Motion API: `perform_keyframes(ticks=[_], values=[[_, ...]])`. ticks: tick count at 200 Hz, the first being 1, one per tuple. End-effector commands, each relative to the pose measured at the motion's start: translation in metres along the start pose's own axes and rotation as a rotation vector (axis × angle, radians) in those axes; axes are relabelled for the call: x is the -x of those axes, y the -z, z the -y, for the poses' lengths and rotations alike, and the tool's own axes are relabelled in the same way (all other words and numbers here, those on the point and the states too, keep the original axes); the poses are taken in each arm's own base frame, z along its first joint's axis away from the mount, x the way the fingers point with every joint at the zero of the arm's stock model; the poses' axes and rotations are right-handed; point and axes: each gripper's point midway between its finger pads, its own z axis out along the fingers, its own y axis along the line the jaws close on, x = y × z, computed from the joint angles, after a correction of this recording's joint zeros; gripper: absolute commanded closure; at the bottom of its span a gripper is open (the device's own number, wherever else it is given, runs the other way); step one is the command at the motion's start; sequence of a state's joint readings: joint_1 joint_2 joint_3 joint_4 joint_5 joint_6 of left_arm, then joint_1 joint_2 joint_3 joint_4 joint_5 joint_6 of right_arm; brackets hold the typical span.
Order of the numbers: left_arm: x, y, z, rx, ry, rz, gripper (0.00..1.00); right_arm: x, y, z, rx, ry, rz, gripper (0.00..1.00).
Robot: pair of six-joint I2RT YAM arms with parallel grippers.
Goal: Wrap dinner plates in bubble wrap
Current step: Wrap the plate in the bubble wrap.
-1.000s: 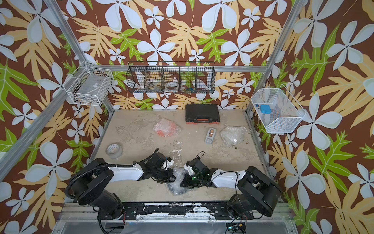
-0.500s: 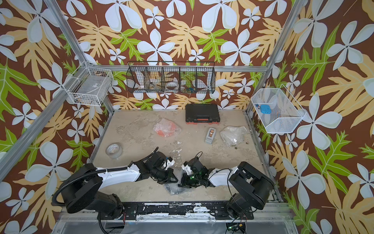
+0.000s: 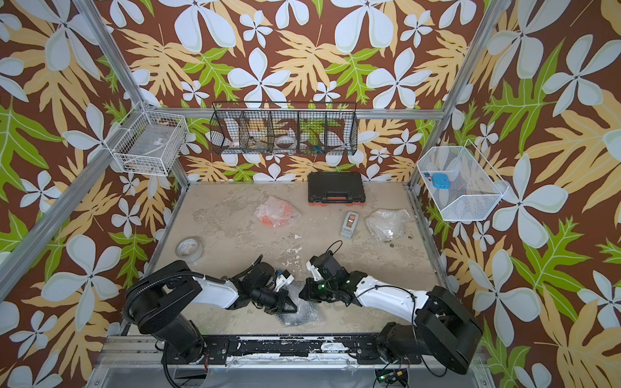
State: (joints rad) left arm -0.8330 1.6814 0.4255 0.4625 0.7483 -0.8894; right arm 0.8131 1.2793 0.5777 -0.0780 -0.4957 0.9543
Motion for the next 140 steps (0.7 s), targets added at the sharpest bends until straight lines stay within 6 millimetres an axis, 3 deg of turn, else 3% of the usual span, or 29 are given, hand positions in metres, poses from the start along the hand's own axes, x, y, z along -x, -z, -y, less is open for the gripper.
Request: perform_keyframes(ticks=[1,9,20,65,77,110,140], values=[[-0.043,0.012,-0.091,0.366,0.243,-0.059,0.99,-0.002,0.002,-0.017,0.052,-0.005,-0.003,1.0],[-0.042,0.012,-0.09,0.362,0.243,-0.056,0.99,-0.004,-0.001,-0.023,0.085,-0.01,-0.016,1.0],[-0.041,0.013,-0.089,0.36,0.242,-0.049,0.99,-0.008,-0.011,-0.015,0.075,-0.035,-0.041,1.0],[-0.03,0.02,-0.068,0.317,0.228,0.007,0.97,-0.045,-0.04,0.057,-0.062,-0.131,-0.131,1.0],[-0.025,0.025,-0.056,0.301,0.214,0.03,0.92,-0.049,-0.04,0.069,-0.106,-0.124,-0.132,1.0],[0.006,0.055,-0.006,0.292,0.131,0.165,0.66,-0.047,-0.038,0.081,-0.194,-0.056,-0.143,1.0],[0.045,0.082,0.033,0.315,0.043,0.262,0.61,-0.046,-0.039,0.081,-0.199,-0.032,-0.148,1.0]])
